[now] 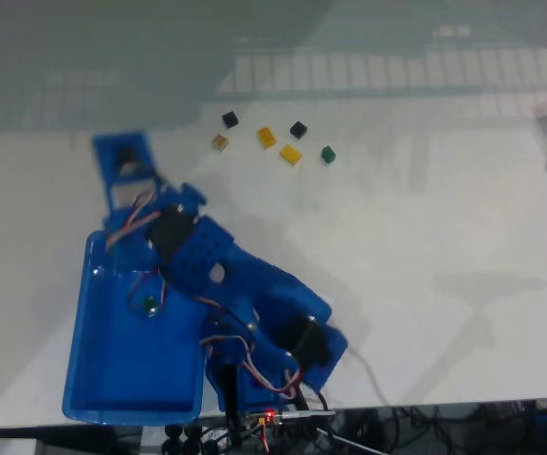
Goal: Pick up all the lego then put into the bin
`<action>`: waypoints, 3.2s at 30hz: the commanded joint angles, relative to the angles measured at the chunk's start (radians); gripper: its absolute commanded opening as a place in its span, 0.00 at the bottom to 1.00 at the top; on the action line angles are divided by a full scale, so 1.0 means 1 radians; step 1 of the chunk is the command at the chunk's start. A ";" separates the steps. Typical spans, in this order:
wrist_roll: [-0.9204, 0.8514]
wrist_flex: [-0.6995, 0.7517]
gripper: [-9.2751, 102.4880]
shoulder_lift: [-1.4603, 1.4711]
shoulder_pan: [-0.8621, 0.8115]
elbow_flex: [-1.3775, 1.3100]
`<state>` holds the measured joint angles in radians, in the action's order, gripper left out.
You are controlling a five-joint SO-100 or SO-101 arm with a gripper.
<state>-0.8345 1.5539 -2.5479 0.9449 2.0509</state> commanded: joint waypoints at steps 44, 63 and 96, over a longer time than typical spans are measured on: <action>0.232 -0.552 0.32 1.123 -0.897 -0.508; 0.198 -0.453 0.29 1.351 -0.861 -0.724; 0.155 -0.390 0.08 1.493 -0.864 -0.865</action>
<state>-0.6703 1.1597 -1.0508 0.0721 1.2303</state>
